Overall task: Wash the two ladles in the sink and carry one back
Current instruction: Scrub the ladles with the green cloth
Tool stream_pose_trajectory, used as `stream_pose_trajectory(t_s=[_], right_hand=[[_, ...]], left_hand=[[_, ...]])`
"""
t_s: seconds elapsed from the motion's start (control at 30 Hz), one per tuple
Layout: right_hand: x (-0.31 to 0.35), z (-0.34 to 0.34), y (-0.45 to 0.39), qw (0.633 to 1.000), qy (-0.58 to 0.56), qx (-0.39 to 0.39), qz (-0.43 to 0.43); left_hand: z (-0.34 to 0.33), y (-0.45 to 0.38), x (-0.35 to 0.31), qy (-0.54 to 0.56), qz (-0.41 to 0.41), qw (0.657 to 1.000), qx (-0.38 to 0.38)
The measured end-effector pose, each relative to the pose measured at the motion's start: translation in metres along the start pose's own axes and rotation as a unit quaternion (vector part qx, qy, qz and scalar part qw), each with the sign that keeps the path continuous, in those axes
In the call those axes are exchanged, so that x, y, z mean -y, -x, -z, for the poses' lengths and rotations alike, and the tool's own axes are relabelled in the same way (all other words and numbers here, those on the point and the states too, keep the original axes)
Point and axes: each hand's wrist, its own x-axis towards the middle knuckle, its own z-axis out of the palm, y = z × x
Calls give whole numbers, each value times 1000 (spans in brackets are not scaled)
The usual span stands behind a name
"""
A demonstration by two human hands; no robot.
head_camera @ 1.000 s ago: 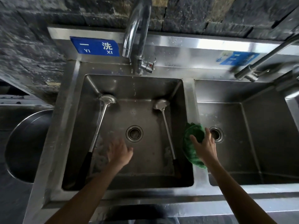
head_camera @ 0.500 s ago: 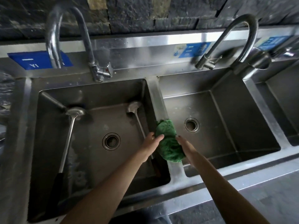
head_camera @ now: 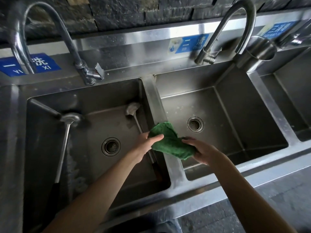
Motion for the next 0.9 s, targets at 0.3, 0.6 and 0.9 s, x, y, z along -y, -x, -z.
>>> stream_pose_trajectory(t_s=[0.3,0.6,0.9], right_hand=[[29,-22,66,875,341,42,341],[56,-62,101,654,669,47,349],[46,-83,96,665,571,-155,457]], left_hand=[[27,24,-23,-60,-147,985,67],[47,30,-60,-427,-261,865,15],[21,48,-68,-308,-262,909,-99]])
